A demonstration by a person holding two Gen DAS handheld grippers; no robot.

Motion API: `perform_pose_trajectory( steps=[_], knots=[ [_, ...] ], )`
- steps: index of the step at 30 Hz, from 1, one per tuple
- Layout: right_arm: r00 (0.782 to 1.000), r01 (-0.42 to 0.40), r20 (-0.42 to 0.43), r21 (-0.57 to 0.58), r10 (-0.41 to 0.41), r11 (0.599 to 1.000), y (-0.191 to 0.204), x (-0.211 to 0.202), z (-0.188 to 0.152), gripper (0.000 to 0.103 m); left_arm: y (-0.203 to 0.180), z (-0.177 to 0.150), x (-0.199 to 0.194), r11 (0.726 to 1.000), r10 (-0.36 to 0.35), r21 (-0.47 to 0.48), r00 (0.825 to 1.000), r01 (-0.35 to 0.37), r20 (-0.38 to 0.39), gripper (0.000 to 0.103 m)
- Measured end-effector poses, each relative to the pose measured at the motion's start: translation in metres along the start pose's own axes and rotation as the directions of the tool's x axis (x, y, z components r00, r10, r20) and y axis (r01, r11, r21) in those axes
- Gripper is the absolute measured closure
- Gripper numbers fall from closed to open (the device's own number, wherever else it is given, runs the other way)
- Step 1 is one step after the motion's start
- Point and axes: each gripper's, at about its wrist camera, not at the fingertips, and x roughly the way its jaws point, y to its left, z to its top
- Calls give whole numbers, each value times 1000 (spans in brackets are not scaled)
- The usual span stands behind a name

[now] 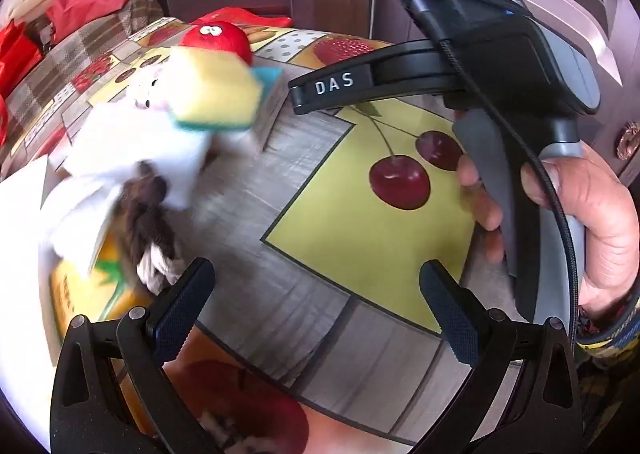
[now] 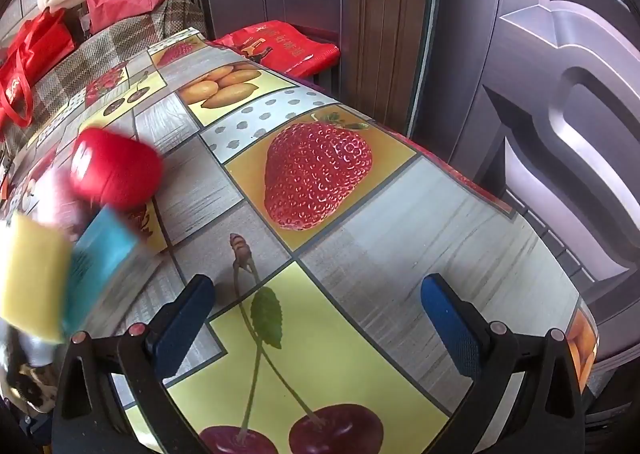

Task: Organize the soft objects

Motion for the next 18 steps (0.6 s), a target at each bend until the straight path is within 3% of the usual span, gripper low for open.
perform_pose_trajectory(
  steps=[18],
  knots=[
    [1000,1,0,3,-1,1000,-1,4,-3,0,1,-2,-2,1000,-3,-3,1000,3,0,1]
  ],
)
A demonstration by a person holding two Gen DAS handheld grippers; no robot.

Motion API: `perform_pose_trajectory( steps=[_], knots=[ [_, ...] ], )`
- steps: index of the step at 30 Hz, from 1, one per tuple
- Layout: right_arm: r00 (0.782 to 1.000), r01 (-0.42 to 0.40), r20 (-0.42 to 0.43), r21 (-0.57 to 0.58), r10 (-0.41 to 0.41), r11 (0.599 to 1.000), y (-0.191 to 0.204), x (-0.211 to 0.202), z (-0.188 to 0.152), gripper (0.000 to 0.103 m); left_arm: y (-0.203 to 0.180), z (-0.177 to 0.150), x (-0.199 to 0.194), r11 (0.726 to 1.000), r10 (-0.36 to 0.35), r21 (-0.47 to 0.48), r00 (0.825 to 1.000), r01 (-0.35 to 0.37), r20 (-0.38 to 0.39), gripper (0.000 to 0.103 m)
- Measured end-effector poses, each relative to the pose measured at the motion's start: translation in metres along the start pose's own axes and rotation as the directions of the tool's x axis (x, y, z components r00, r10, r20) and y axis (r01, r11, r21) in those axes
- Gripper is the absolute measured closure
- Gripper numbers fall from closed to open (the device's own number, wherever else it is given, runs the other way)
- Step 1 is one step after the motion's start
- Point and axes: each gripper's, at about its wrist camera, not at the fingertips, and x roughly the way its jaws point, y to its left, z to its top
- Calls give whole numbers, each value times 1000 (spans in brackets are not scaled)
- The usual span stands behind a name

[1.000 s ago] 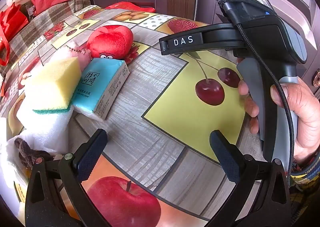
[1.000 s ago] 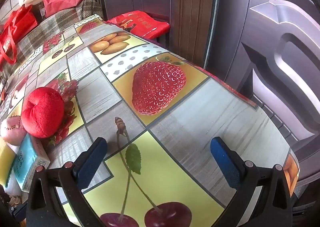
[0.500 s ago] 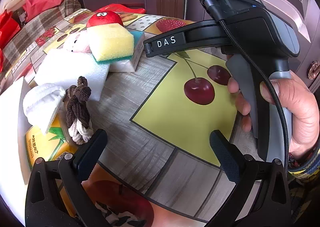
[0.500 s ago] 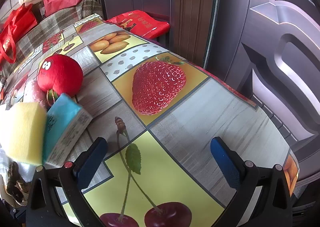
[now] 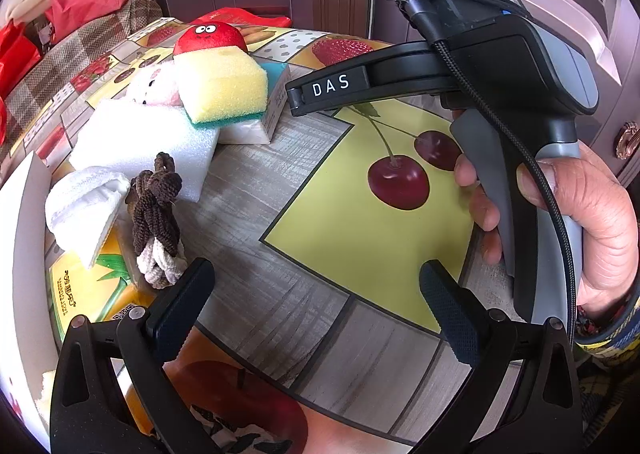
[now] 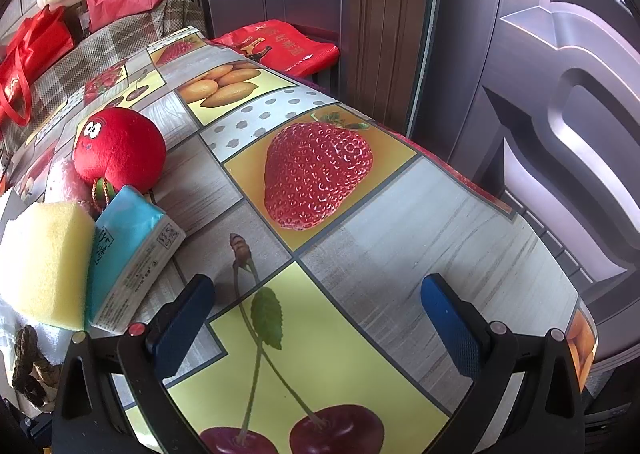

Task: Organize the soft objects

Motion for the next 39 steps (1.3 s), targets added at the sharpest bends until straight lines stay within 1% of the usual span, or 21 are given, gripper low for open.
perform_pose_trajectory(
  steps=[16,22,23,25,26,27,28,29,31,32,33,34,35,36,37,38,39],
  knots=[
    [1000,-1,0,0,1,1000,0,0,0,0,3,2,1,1000,0,0,1000,0,0,1],
    [1000,0,1,0,0,1000,0,-1,0,0,-3,6,2,1000,3,1,1000,-3,2,1],
    [1000,0,1,1,0,1000,0,-1,0,0,-7,6,-1,1000,14,9,1000,-14,13,1],
    [1000,-2,1,2,2,1000,-1,-1,0,0,-13,4,-18,998,57,26,995,-59,87,1],
    [1000,-2,1,2,2,1000,0,-1,0,0,-13,3,-28,999,43,12,991,-45,124,1],
    [1000,-4,1,5,4,1000,-1,-1,0,0,-11,1,-42,1000,-3,-17,987,6,163,1],
    [1000,-12,3,11,12,1000,-3,-1,0,0,-7,-1,-56,997,-46,-47,979,56,199,1],
    [1000,-12,4,12,12,1000,-2,-2,0,0,0,-6,-78,992,-74,-83,964,98,255,1],
    [1000,-15,5,15,15,1000,-3,-2,0,0,12,-14,-108,987,-56,-121,940,102,335,1],
    [1000,-17,6,16,17,1000,-3,-3,0,0,26,-24,-132,984,-4,-162,917,75,399,0],
    [1000,-20,7,19,20,1000,-4,-3,0,0,34,-32,-147,980,41,-191,899,48,436,0],
    [1000,-29,10,26,29,999,-5,-4,0,0,48,-45,-166,971,115,-238,870,2,479,0],
    [999,-36,13,31,36,999,-6,-4,0,0,59,-54,-176,964,157,-266,852,-22,499,0],
    [999,-45,18,39,45,998,-7,-6,0,0,75,-71,-193,948,222,-314,812,-50,540,0],
    [998,-62,27,53,61,997,-10,-7,0,0,86,-85,-201,938,259,-341,782,-63,566,0],
    [996,-79,35,67,77,995,-13,-8,0,0,93,-102,-208,922,308,-378,755,-86,579,0],
    [994,-101,47,86,97,991,-17,-10,-1,0,99,-112,-211,903,355,-415,740,-112,572,0]
  ],
)
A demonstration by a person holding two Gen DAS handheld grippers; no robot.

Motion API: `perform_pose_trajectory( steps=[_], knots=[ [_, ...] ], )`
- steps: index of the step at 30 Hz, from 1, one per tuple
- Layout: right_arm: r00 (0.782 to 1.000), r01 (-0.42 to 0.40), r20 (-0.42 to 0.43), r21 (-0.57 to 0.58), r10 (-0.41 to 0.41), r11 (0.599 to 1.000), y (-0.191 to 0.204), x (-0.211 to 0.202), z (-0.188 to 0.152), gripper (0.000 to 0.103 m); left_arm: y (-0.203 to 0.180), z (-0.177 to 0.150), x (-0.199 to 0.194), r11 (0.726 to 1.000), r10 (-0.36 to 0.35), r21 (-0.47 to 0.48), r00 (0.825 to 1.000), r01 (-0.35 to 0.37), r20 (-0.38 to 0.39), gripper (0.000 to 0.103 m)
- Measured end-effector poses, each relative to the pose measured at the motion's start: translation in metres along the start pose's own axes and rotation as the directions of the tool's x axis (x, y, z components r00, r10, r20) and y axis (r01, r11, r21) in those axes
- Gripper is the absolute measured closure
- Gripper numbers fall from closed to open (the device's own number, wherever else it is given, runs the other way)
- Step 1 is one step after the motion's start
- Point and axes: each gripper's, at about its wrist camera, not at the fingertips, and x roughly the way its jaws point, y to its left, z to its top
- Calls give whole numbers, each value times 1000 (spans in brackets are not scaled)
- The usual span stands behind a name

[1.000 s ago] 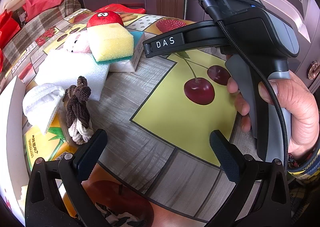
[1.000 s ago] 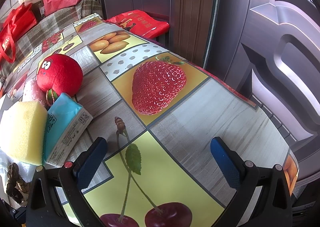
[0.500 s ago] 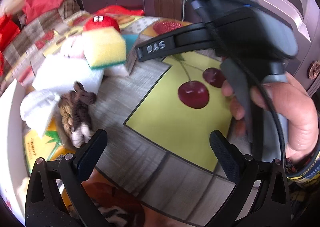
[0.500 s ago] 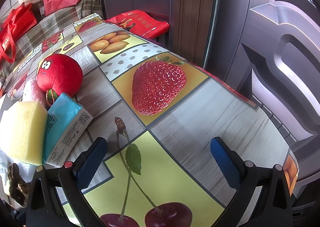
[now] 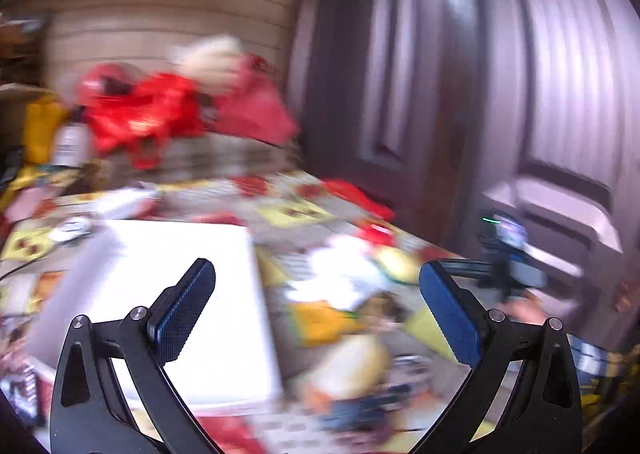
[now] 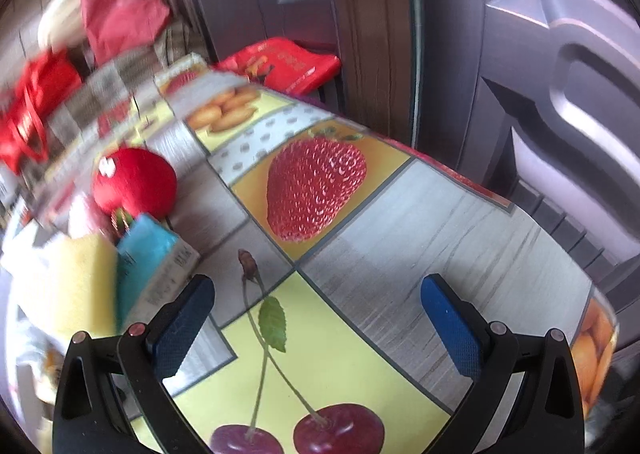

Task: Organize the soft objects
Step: 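Grasp the blue-grey rope toy with the left tool while the right tool grasps the patterned cloth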

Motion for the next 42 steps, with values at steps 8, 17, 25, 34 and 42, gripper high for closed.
perform_pose_trajectory(
  steps=[8,17,25,34,42],
  knots=[
    [741,-423,535,-98,406,901,-26,-97,-19,0,23,-37,3,995,96,-7,990,-97,-105,0],
    [677,-646,-47,-517,735,562,55,-123,-44,0,-32,-75,39,985,-108,71,878,159,-466,0],
    [627,-766,-405,-475,665,433,94,-87,-90,4,-54,-91,68,971,-94,121,797,205,-596,9],
    [678,-727,-479,-548,558,414,123,-75,-109,50,-54,-94,92,971,-39,153,754,183,-655,20],
    [693,-711,-460,-565,555,418,116,-77,-109,61,-52,-92,89,968,-47,161,772,191,-634,72]
  ],
)
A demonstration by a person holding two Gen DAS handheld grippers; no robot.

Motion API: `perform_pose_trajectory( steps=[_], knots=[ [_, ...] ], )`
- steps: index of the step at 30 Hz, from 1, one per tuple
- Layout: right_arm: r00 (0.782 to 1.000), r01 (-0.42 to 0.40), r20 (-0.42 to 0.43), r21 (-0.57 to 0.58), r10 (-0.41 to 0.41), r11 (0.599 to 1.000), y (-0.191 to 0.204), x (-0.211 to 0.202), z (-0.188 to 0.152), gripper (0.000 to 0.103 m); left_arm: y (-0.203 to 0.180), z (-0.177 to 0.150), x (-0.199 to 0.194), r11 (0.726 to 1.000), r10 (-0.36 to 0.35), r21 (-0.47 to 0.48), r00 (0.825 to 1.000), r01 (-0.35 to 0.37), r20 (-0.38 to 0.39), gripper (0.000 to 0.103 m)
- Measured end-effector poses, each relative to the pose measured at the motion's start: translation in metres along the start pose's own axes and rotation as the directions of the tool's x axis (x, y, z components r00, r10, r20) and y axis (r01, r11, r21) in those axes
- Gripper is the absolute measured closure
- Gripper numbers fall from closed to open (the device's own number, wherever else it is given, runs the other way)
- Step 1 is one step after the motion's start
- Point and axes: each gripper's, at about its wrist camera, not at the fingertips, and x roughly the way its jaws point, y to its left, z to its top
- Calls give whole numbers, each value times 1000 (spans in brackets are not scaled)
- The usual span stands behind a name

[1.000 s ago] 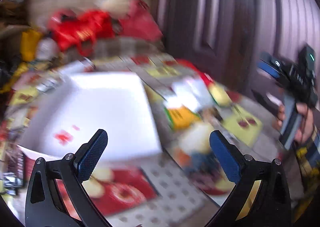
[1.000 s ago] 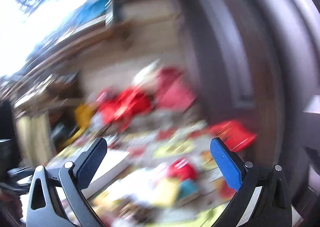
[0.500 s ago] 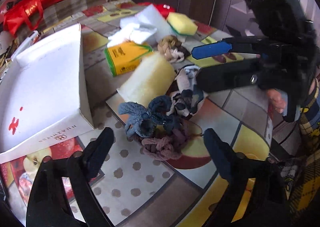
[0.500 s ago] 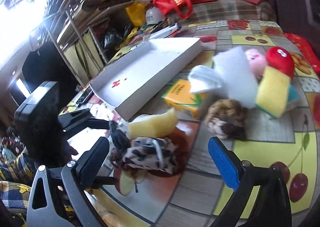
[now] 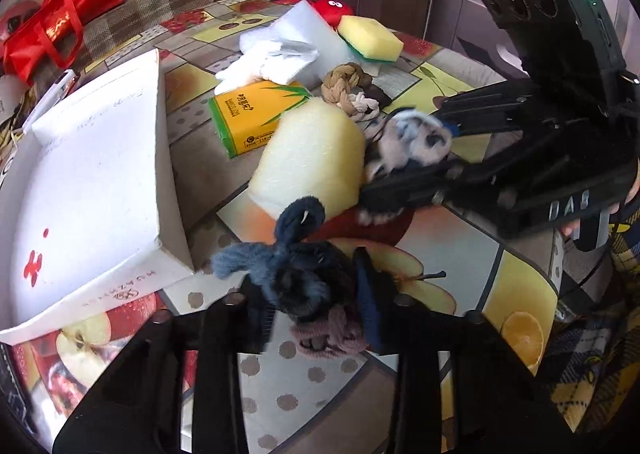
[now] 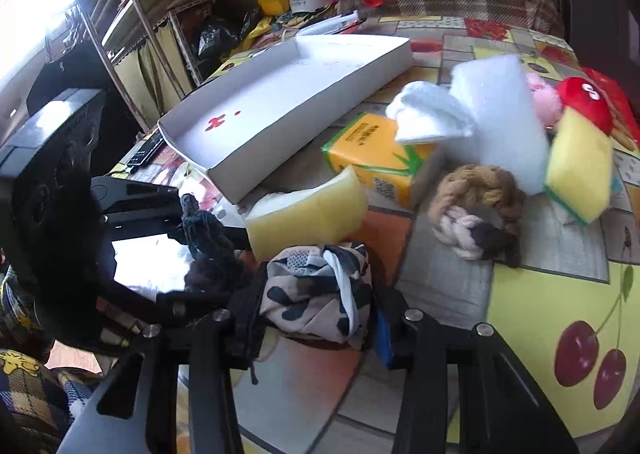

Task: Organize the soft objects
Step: 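Grasp the blue-grey rope toy with the left tool while the right tool grasps the patterned cloth, then carry the rope toy with the left tool while the right tool carries the cloth over the white box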

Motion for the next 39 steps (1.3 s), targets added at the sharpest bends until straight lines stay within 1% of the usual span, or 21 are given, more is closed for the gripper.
perform_pose_trajectory(
  steps=[2,5,6,8,9,10,11,12,13,14,16,18,21,23,27,30,31,34,36,38,39],
  knots=[
    [1000,9,16,14,-9,1000,-5,-7,-1,61,2,-2,-3,1000,2,-21,1000,-1,11,75],
    [995,19,96,34,-22,999,-12,-27,2,61,3,-5,-14,999,31,-44,997,-28,71,75],
    [991,29,132,38,-34,999,-13,-37,4,61,3,-6,-20,998,41,-49,994,-36,101,75],
    [970,74,230,36,-80,997,-11,-58,9,61,5,-7,-31,995,81,-70,982,-70,169,75],
    [953,100,285,33,-105,994,-9,-67,12,61,9,-7,-41,991,115,-91,967,-97,229,75],
    [928,134,346,35,-138,990,-6,-78,14,61,12,-7,-47,987,142,-105,954,-118,264,75],
    [901,162,401,42,-165,986,-5,-86,16,61,15,-8,-55,979,194,-123,929,-163,314,75],
    [870,188,454,52,-190,981,-4,-92,17,61,17,-9,-61,965,260,-135,893,-225,369,75],
    [827,220,517,64,-221,973,0,-99,17,61,18,-10,-64,953,304,-142,866,-269,398,75],
    [791,250,560,73,-247,966,2,-102,16,61,20,-10,-65,943,332,-156,848,-294,413,75],
    [730,300,620,90,-289,950,8,-100,15,61,34,-11,-65,940,336,-208,848,-271,409,75],
    [710,299,637,112,-299,948,10,-95,15,61,44,-14,-67,932,344,-258,846,-255,407,75],
    [701,294,645,129,-306,947,15,-80,15,61,53,-18,-71,910,381,-320,833,-262,401,75],
    [709,280,637,140,-303,950,17,-70,13,61,57,-21,-72,898,403,-347,824,-271,398,75],
    [727,261,621,146,-294,954,22,-57,10,61,66,-24,-76,867,480,-350,785,-355,393,75],
    [723,249,632,138,-279,959,28,-56,14,61,80,-26,-77,848,513,-364,767,-385,385,75],
    [727,247,630,130,-273,960,31,-54,16,61,84,-26,-76,844,520,-370,763,-389,384,75],
    [751,232,611,110,-250,966,38,-42,23,61,101,-30,-81,823,553,-393,733,-409,396,75],
    [757,220,609,106,-238,970,44,-36,28,61,113,-34,-84,806,577,-417,716,-420,393,75],
    [762,217,605,99,-231,971,48,-31,31,61,125,-37,-87,792,590,-446,710,-416,385,75],
    [766,212,601,95,-226,973,50,-28,32,61,131,-38,-89,778,606,-466,697,-421,382,75]
  ],
)
